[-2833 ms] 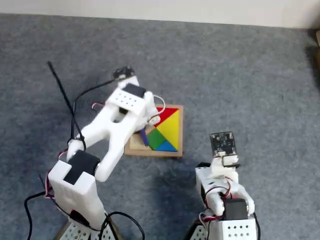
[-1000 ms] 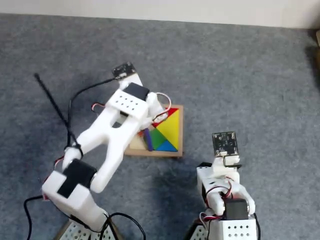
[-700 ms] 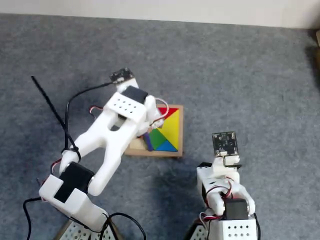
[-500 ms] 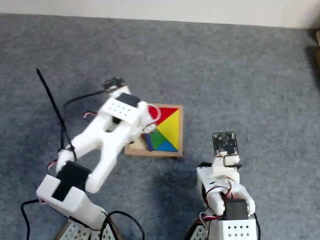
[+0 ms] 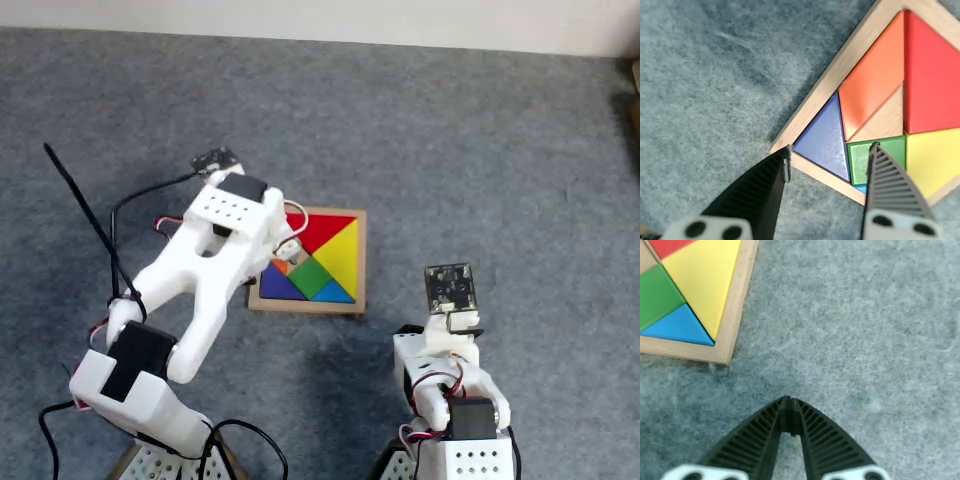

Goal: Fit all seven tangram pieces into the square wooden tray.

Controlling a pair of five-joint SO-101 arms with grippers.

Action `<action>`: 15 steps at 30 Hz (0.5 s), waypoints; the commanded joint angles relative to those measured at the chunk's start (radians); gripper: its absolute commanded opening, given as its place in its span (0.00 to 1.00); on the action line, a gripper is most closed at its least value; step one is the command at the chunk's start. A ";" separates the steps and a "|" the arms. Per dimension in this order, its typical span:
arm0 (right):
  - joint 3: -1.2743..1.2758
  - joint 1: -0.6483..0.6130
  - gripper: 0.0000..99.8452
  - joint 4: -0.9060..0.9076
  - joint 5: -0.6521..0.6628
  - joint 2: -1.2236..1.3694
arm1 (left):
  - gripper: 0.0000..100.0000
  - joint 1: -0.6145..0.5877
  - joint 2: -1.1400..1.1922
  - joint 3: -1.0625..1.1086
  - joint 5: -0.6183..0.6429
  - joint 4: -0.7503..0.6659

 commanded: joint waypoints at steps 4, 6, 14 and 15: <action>0.105 0.013 0.00 0.004 0.009 -0.013 | 0.24 0.005 -0.059 -0.048 -0.015 0.017; 0.105 0.013 0.00 0.004 0.009 -0.013 | 0.24 0.007 -0.077 -0.053 -0.017 0.025; 0.105 0.013 0.00 0.004 0.009 -0.013 | 0.09 0.004 -0.337 -0.030 -0.149 0.080; 0.105 0.013 0.00 0.004 0.009 -0.013 | 0.04 0.004 -0.366 -0.015 -0.172 0.080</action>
